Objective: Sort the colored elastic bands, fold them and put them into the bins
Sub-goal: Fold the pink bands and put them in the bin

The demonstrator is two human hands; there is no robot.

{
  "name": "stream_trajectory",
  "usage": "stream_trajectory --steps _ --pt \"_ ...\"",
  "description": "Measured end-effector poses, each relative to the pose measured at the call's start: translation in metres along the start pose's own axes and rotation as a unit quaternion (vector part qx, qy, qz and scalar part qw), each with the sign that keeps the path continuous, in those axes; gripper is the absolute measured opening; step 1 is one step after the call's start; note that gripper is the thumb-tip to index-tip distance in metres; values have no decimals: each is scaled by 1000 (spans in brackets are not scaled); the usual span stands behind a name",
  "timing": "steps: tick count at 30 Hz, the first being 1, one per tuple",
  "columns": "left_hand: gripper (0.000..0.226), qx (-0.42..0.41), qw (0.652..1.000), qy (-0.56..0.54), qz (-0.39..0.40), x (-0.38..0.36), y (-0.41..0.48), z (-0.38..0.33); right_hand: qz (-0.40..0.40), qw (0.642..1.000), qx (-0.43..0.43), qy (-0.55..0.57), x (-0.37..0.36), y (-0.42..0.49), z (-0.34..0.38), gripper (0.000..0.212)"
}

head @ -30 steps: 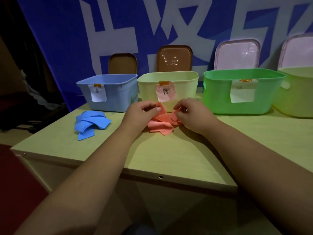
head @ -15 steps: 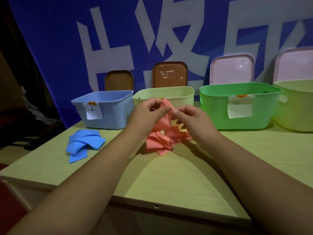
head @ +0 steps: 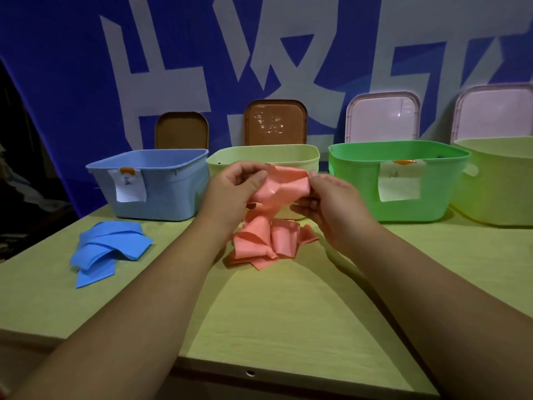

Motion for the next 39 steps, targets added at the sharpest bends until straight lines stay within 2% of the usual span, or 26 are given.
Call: stream_trajectory --steps 2,5,7,9,11,13,15,17,20,24,27,31,34,36,39 --pt "24 3 998 -50 24 2 0 -1 -5 999 -5 37 3 4 3 26" --pt "49 -8 990 -110 87 2 -3 -4 -8 998 -4 70 7 5 8 24" --pt "58 -24 992 -59 109 3 -3 -3 -10 998 -3 61 8 2 10 23" --pt "55 -47 993 46 97 7 -1 -2 -23 1000 2 -16 9 -5 11 23" --pt "43 -77 984 156 42 14 1 -3 -29 996 17 -88 11 -8 10 23" --pt "31 -81 977 198 -15 21 3 -5 -20 993 28 -109 12 -10 10 21" --pt "23 -61 979 186 -50 26 4 -5 -2 993 25 -116 11 -12 11 21" --pt "21 -37 987 144 -62 27 4 -4 7 983 29 -180 10 -14 14 23" --pt "24 -7 993 99 -67 22 3 -6 46 964 16 -263 5 -21 14 31" --pt "27 33 997 -4 -69 21 2 -6 75 953 -7 -294 2 -25 15 38" --pt "21 42 993 -97 -50 21 2 -6 103 958 -13 -266 6 -26 19 33" --pt "21 39 996 -72 -43 27 1 -5 82 977 22 -196 10 -21 20 15" --pt "19 -7 999 35 -16 32 2 -3 71 990 40 -119 17 -16 23 16" --pt "12 -59 988 141 35 31 2 -1 90 995 26 -17 20 -17 27 17" --pt "11 -69 967 227 88 23 -2 -2 103 992 -7 74 22 -20 30 14"
Point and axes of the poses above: each hand's wrist, its own y-axis towards the middle knuckle, its own x-axis out of the back of the hand, z = x × y, the point moved 2 cm from there along y, towards the middle knuckle, and after that the axes turned 12 degrees about -x, right-handed, at the moved point
